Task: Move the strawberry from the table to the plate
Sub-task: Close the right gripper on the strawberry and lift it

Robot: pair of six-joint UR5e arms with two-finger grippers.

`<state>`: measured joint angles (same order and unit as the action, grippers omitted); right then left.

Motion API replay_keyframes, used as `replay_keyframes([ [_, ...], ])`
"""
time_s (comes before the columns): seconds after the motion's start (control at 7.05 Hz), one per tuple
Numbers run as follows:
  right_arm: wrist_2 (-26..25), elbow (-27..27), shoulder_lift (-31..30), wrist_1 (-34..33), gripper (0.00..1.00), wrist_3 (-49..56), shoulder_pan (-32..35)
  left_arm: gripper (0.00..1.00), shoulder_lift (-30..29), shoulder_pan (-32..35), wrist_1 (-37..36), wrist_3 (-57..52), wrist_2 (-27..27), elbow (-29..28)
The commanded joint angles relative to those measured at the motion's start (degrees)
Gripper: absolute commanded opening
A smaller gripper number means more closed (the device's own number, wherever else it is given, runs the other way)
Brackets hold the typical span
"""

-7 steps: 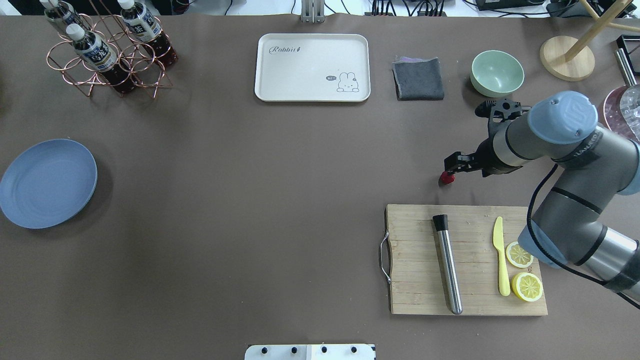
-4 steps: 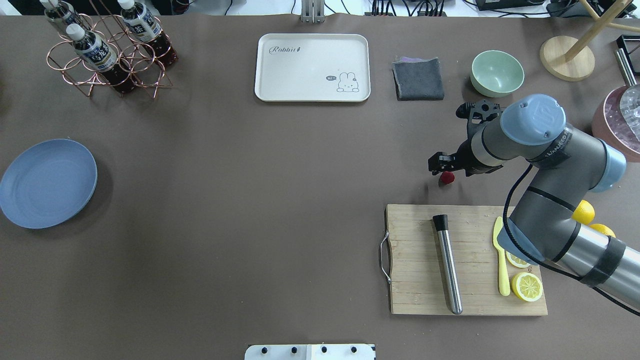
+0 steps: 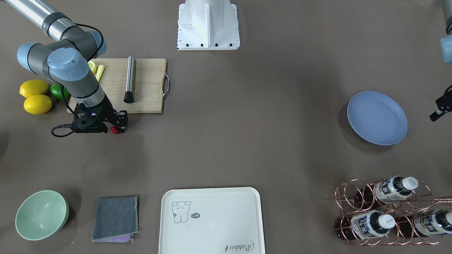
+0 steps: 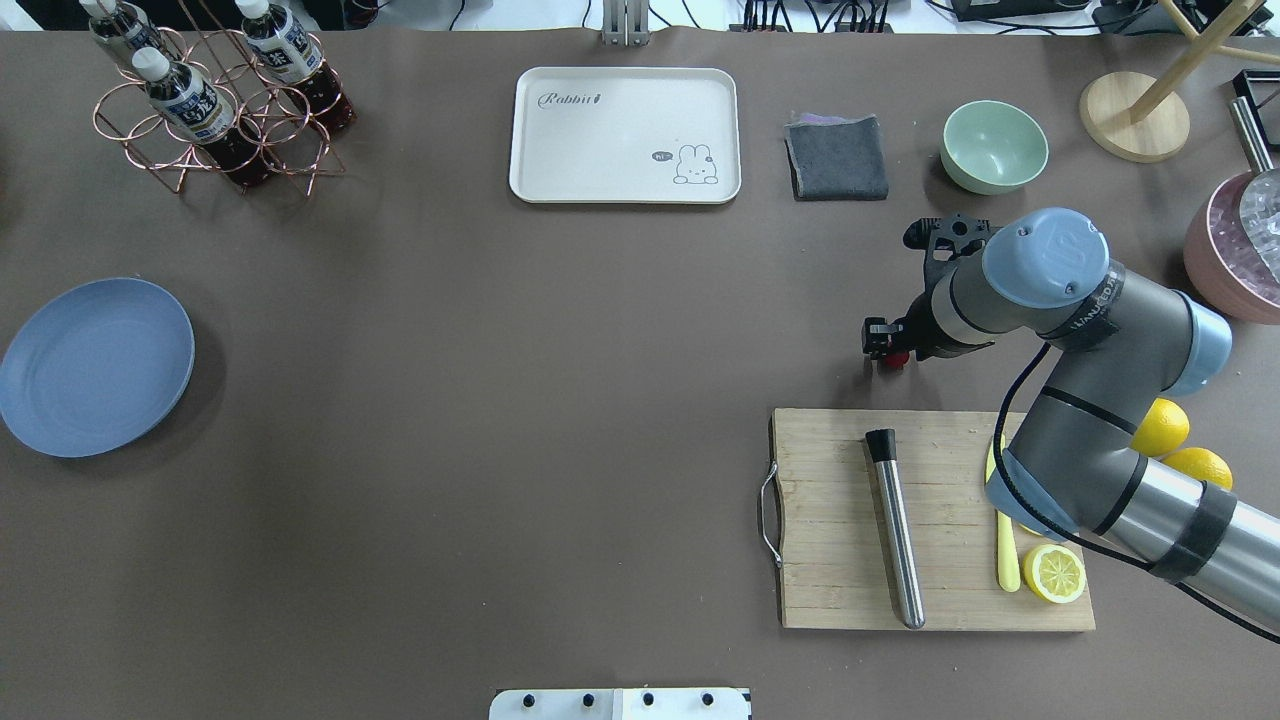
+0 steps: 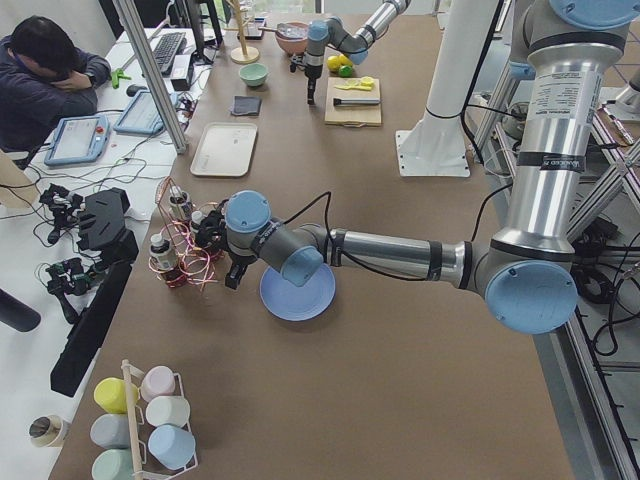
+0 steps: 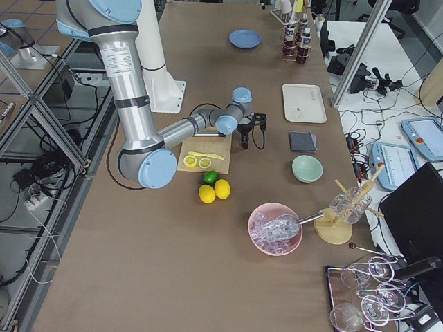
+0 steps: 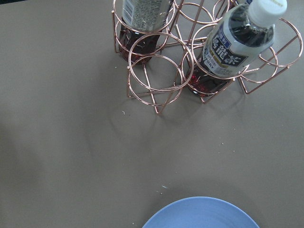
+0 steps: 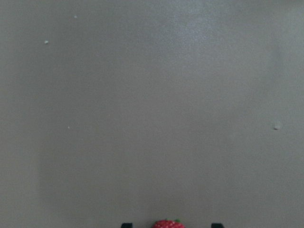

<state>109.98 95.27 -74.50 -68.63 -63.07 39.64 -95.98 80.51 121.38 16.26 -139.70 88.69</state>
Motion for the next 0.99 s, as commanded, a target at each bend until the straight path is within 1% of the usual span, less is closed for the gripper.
replay_keyframes([
  [0.0, -0.38, 0.44, -0.03, 0.07, 0.07, -2.22, -0.62, 0.98, 0.09, 0.00, 0.00, 0.00, 0.04, -0.01],
  [0.14, -1.34, 0.79, 0.32, 0.33, 0.00, -4.06, -1.14, 0.98, 0.09, 0.00, -0.09, 0.00, -0.05, -0.10],
  [0.43, -1.08, 3.24, 1.63, -0.53, 0.00, -4.16, -1.23, 0.98, 0.09, 0.00, -0.17, 0.00, -0.22, -0.19],
  [0.71, -1.17, 3.16, 2.34, -0.54, 0.00, -4.16, -1.23, 0.98, 0.00, 0.00, -0.44, 0.52, 0.04, -0.89],
  [0.85, -1.17, 3.34, 2.69, -0.46, 0.00, -4.16, -1.06, 0.98, -0.35, -0.26, 0.08, 0.00, 0.04, -3.76],
])
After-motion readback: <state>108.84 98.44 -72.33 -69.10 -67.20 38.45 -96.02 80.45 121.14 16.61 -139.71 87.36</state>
